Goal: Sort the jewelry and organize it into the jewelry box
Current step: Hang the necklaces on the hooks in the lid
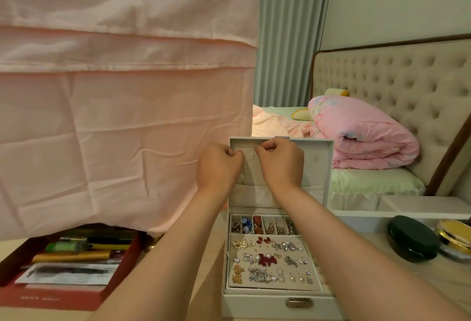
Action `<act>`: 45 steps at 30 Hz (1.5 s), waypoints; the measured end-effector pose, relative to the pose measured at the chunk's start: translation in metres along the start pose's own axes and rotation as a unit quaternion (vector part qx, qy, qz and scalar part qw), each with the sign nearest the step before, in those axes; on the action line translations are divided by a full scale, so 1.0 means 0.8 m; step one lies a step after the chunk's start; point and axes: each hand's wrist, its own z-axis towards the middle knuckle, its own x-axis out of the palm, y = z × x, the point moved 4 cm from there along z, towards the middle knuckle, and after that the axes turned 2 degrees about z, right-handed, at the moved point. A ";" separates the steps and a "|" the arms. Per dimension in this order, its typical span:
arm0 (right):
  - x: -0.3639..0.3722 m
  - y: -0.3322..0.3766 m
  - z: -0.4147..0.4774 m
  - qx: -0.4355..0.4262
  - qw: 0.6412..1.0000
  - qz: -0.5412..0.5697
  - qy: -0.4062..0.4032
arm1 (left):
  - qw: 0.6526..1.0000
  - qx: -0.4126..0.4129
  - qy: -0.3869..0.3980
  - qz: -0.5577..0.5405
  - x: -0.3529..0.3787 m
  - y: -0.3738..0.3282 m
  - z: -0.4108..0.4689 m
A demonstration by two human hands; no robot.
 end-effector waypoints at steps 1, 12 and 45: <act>0.000 0.000 0.000 -0.004 1.000 -0.011 0.000 | 1.000 0.001 0.000 0.005 0.001 -0.001 -0.001; 0.001 -0.016 -0.020 0.050 0.989 -0.077 0.119 | 0.991 -0.024 0.131 0.035 0.004 0.017 -0.021; -0.073 0.009 -0.019 0.090 0.939 0.014 0.330 | 0.929 -0.062 0.317 -0.182 -0.001 -0.015 -0.081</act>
